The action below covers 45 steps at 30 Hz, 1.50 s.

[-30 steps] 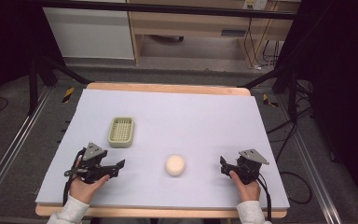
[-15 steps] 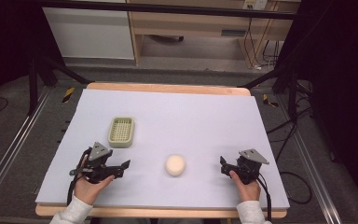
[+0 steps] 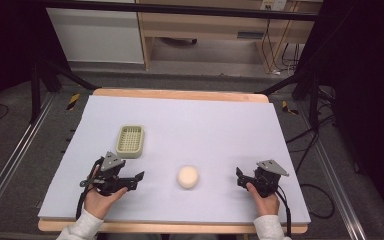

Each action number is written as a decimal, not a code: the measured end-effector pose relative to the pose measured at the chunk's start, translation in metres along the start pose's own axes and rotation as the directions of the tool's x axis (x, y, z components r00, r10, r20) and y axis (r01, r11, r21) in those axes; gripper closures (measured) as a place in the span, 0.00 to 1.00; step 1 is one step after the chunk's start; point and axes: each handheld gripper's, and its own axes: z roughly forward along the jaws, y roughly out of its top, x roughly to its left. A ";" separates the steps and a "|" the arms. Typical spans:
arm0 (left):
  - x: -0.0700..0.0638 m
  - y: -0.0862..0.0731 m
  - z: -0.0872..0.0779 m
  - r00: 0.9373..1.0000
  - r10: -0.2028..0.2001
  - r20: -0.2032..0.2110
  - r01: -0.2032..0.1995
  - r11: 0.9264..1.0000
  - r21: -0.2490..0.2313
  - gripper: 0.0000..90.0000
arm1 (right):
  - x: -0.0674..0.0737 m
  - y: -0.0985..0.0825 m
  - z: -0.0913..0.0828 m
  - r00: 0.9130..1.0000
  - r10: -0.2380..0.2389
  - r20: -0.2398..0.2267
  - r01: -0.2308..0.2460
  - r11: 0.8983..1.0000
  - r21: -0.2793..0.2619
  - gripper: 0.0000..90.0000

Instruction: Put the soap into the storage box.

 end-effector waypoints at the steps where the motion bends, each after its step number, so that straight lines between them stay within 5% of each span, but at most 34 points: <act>1: -0.001 0.001 0.001 1.000 0.000 0.002 0.000 1.000 0.001 0.21 | 0.000 0.000 0.000 1.000 0.000 0.001 0.000 1.000 0.000 0.05; 45: -0.040 0.036 0.030 0.997 0.045 0.062 -0.045 0.999 -0.006 0.20 | 0.000 0.000 0.000 1.000 0.001 -0.003 -0.001 1.000 0.003 0.05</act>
